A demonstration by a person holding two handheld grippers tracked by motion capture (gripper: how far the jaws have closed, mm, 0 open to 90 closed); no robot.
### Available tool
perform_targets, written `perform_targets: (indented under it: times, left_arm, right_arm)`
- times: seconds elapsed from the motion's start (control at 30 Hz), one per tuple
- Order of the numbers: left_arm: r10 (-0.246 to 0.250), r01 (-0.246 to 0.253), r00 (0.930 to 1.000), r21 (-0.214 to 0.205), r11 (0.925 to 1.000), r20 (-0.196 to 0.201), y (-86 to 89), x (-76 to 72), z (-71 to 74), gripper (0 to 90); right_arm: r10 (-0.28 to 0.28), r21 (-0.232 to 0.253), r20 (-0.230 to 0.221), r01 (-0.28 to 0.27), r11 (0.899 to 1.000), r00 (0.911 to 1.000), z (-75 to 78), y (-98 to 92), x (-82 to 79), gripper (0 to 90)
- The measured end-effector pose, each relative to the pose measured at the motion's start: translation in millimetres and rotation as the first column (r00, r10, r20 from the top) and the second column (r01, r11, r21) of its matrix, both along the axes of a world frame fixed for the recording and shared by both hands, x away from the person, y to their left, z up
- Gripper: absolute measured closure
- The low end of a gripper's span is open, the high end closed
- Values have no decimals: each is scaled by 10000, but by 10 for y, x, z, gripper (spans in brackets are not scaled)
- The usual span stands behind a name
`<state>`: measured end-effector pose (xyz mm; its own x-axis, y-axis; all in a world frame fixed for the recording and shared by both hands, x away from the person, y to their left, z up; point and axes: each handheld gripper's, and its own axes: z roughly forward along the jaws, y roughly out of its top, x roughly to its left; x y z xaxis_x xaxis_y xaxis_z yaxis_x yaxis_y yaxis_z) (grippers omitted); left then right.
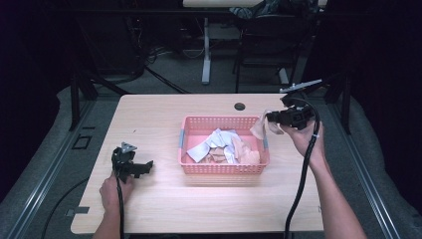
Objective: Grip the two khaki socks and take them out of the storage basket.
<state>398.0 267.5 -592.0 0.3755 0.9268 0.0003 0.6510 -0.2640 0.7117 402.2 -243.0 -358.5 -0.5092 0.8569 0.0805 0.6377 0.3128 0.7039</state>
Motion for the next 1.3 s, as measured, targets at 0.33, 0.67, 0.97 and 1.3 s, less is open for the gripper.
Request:
perform_targets:
  times: [0.33,0.67,0.97,1.3]
  left_arm:
    - [2,-2,10000,-5,10000,3,0,0,0,3]
    - [-1,1,10000,-3,10000,-2,0,0,0,3]
    - [1,-1,10000,-3,10000,2,0,0,0,4]
    - [1,-1,10000,-5,10000,3,0,0,0,4]
  right_arm:
    - [-517,-149,69,518,9985,9986,0,-260,-67,865]
    - [-953,-244,-38,952,9952,9954,-47,-474,-116,865]
    - [-1360,-313,-217,1353,9903,9905,-174,-627,-114,865]
    - [-1897,-673,-814,1845,9805,9785,-583,-807,-55,864]
